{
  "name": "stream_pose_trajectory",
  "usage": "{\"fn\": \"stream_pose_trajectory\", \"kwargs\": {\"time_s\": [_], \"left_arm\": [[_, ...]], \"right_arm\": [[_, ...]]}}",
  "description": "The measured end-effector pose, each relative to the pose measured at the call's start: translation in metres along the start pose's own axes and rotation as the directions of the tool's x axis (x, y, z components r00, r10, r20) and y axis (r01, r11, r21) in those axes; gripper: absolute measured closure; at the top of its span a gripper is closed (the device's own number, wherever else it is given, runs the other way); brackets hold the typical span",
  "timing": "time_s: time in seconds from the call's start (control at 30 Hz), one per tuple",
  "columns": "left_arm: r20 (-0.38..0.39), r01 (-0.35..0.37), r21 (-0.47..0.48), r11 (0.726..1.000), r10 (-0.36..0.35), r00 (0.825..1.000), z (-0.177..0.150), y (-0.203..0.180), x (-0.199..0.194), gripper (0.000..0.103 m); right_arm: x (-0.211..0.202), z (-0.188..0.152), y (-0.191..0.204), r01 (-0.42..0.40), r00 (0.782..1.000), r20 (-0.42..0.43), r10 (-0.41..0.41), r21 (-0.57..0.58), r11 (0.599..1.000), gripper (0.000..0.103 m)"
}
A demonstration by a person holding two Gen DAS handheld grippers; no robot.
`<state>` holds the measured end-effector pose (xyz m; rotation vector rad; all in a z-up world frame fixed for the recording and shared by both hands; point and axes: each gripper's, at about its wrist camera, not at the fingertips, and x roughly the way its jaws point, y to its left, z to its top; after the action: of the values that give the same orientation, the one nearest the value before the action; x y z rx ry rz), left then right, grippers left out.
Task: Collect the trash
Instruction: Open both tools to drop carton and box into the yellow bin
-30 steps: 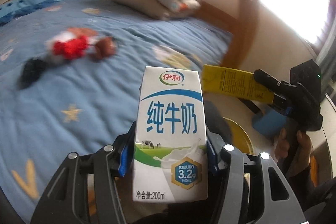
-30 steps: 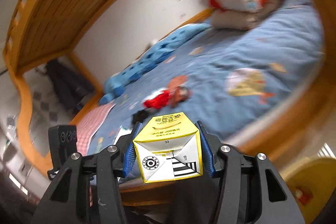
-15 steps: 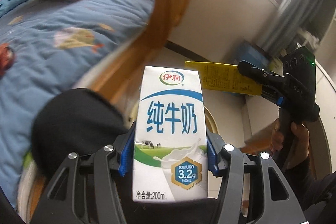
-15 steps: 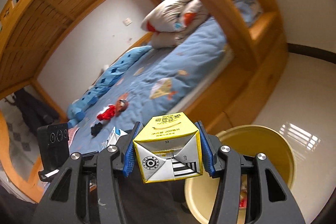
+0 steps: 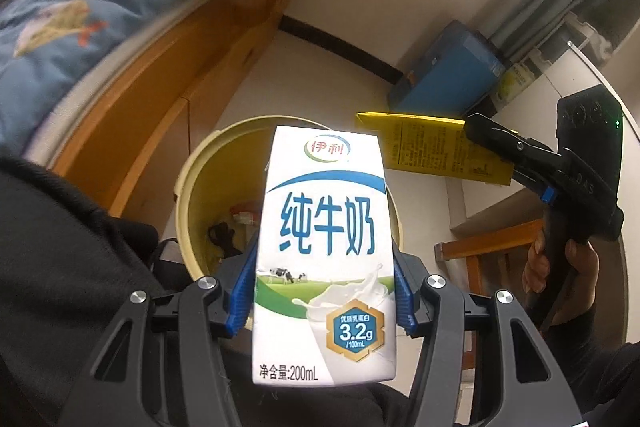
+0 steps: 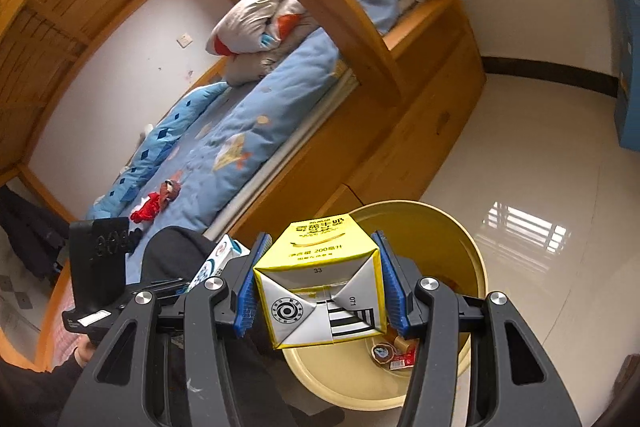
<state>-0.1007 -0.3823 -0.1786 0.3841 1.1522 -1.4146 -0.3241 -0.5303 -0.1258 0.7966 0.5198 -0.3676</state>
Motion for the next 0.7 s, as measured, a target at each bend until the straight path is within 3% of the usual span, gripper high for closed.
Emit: {"fn": "stream_pose_trajectory", "kwargs": {"time_s": [0.13, 0.17, 0.23, 0.37, 0.5, 0.7], "left_arm": [[-0.001, 0.016, -0.001, 1.0, -0.016, 1.0, 0.007, 0.001, 0.008, 0.047], [-0.002, 0.008, -0.001, 1.0, -0.008, 1.0, 0.009, 0.003, 0.011, 0.044], [-0.006, -0.017, -0.014, 1.0, 0.017, 1.0, 0.01, 0.007, 0.011, 0.032], [-0.042, -0.014, 0.043, 0.999, 0.016, 0.999, 0.008, 0.001, 0.016, 0.015], [-0.061, -0.074, 0.134, 0.988, 0.083, 0.995, 0.003, -0.012, 0.022, 0.012], [-0.047, -0.04, 0.107, 0.993, 0.045, 0.998, 0.003, -0.004, 0.016, 0.012]], "right_arm": [[0.004, 0.003, -0.003, 0.011, 1.0, 0.006, -0.011, 0.004, 1.0, 0.051], [0.005, 0.005, -0.006, 0.021, 1.0, 0.008, -0.021, 0.015, 1.0, 0.039], [0.005, 0.007, -0.009, 0.059, 0.998, 0.019, -0.06, 0.028, 0.998, 0.029], [0.007, 0.006, -0.018, 0.109, 0.994, 0.002, -0.109, 0.028, 0.994, 0.029], [0.012, -0.001, -0.021, 0.118, 0.992, -0.044, -0.116, 0.027, 0.993, 0.029], [0.02, -0.006, -0.015, 0.096, 0.992, -0.082, -0.094, 0.017, 0.995, 0.029]]}}
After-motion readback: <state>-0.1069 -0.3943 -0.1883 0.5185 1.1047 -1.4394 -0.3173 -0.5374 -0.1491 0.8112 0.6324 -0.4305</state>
